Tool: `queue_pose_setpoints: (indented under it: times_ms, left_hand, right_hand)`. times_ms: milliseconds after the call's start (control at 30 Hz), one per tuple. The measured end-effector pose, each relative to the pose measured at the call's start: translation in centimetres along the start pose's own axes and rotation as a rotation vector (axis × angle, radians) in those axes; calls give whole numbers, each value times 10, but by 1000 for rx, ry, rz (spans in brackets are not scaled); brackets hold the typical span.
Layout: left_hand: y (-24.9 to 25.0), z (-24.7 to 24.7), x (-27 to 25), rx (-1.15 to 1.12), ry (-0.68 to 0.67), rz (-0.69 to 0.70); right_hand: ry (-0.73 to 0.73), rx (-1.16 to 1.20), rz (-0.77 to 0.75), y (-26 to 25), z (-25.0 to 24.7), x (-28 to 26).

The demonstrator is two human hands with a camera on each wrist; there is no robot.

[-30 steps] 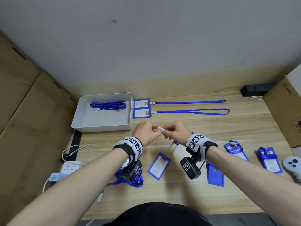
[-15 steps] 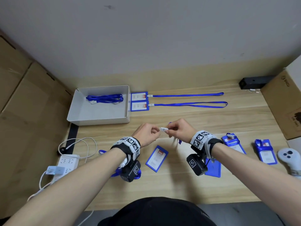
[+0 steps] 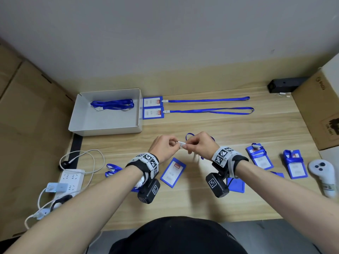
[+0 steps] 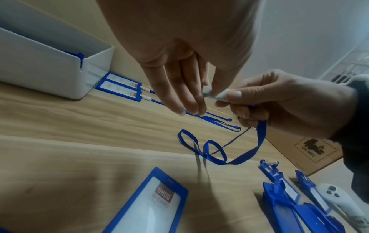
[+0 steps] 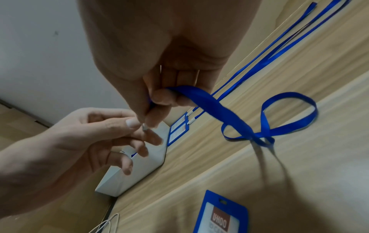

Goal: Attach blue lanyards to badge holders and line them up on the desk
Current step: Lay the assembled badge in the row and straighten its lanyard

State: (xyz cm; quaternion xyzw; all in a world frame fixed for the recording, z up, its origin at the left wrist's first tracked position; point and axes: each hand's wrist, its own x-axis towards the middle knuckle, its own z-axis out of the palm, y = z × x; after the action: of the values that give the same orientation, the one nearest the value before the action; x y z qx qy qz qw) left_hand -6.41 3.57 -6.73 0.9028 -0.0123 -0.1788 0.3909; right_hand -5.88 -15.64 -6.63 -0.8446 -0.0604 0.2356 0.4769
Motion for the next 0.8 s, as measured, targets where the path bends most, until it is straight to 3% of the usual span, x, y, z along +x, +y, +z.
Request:
queue_pose_setpoints:
  times_ms: [233, 433, 600, 800]
  left_hand:
    - [10, -3, 6, -105, 9, -98]
    - [5, 9, 1, -192, -197, -94]
    - [-25, 51, -8, 145, -34, -242]
    - [-56, 95, -23, 565, -76, -323]
  right_hand:
    - [38, -33, -27, -10, -2, 5]
    - [13, -37, 33, 22, -2, 14]
    - [-4, -64, 130, 64, 27, 6]
    - [-21, -47, 221, 98, 45, -5]
